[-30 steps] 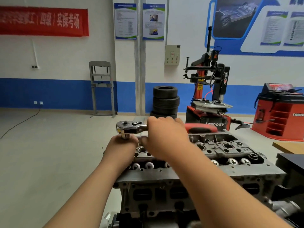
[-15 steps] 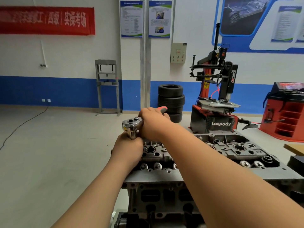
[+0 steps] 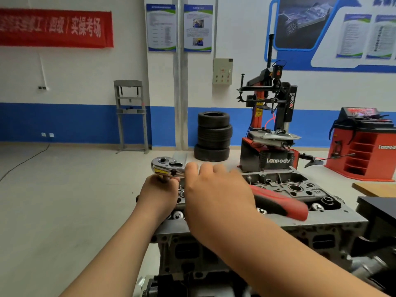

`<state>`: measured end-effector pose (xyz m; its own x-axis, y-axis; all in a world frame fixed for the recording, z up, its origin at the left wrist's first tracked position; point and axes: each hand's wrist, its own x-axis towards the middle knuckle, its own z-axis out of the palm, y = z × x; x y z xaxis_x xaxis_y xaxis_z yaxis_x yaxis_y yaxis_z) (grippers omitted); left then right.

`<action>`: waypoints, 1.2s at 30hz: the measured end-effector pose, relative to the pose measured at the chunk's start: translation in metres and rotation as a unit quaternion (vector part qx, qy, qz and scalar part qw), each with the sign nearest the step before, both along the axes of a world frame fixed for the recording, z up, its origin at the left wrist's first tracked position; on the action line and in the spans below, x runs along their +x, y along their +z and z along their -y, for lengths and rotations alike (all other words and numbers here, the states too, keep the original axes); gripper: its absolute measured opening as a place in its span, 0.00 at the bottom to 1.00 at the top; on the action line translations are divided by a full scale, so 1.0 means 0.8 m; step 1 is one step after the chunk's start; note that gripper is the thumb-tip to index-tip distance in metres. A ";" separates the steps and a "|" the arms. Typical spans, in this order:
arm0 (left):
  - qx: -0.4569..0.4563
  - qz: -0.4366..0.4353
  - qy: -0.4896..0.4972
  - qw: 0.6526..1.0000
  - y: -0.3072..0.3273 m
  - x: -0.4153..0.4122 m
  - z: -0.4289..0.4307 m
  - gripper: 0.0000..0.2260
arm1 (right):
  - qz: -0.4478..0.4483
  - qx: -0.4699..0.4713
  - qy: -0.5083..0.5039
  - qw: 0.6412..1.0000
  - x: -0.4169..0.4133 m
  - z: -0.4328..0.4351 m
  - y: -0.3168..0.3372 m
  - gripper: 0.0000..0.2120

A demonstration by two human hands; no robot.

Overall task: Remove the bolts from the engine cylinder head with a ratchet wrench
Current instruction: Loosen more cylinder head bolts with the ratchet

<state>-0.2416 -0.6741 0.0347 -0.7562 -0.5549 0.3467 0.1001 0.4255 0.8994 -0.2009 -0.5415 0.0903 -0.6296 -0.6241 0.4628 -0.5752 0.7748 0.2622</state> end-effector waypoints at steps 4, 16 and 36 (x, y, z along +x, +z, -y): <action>0.029 0.024 -0.022 0.999 -0.003 -0.005 0.005 0.09 | 0.064 -0.070 -0.006 0.995 -0.062 0.008 0.010 0.17; 0.052 0.053 -0.011 0.997 0.003 0.001 0.007 0.12 | 0.242 -0.134 0.152 0.949 -0.149 0.099 0.011 0.17; -0.009 -0.010 0.003 1.000 -0.001 0.000 0.002 0.15 | 0.035 -0.019 0.039 0.998 -0.011 -0.012 0.019 0.13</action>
<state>-0.2420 -0.6753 0.0343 -0.7461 -0.5526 0.3715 0.1152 0.4424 0.8894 -0.2100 -0.5320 0.1057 -0.6110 -0.6553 0.4442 -0.6501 0.7355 0.1908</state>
